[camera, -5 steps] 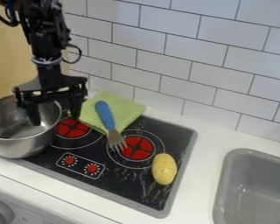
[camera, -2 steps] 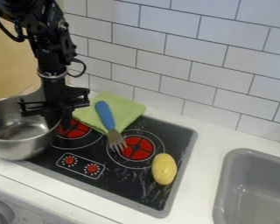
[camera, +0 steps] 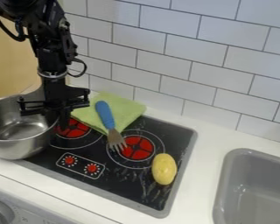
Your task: Move the silver pot to the right side of the stove
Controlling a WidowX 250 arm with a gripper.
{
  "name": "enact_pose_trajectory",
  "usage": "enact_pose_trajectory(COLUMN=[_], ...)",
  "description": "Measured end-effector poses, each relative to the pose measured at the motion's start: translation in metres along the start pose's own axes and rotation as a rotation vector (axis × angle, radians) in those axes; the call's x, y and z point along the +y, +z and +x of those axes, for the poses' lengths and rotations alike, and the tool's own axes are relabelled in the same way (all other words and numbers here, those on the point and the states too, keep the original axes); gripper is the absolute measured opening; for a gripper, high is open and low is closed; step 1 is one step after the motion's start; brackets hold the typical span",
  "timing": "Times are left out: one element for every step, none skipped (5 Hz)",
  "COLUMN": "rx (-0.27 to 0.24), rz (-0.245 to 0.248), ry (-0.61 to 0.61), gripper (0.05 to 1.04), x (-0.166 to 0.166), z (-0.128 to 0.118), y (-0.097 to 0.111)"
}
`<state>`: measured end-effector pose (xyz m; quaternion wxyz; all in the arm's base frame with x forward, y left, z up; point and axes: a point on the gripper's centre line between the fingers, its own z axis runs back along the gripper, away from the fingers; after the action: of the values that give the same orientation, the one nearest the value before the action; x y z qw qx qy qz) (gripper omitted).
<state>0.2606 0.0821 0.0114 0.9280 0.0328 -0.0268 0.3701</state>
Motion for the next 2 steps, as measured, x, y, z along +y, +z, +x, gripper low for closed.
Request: enact_pose_trajectory(rx=[0.007,-0.006], rz=[0.007,0.013], ry=[-0.008,0.011], gripper=[0.071,0.055], x=[0.002,0.005], z=[-0.002,-0.002], y=[0.004,0.014])
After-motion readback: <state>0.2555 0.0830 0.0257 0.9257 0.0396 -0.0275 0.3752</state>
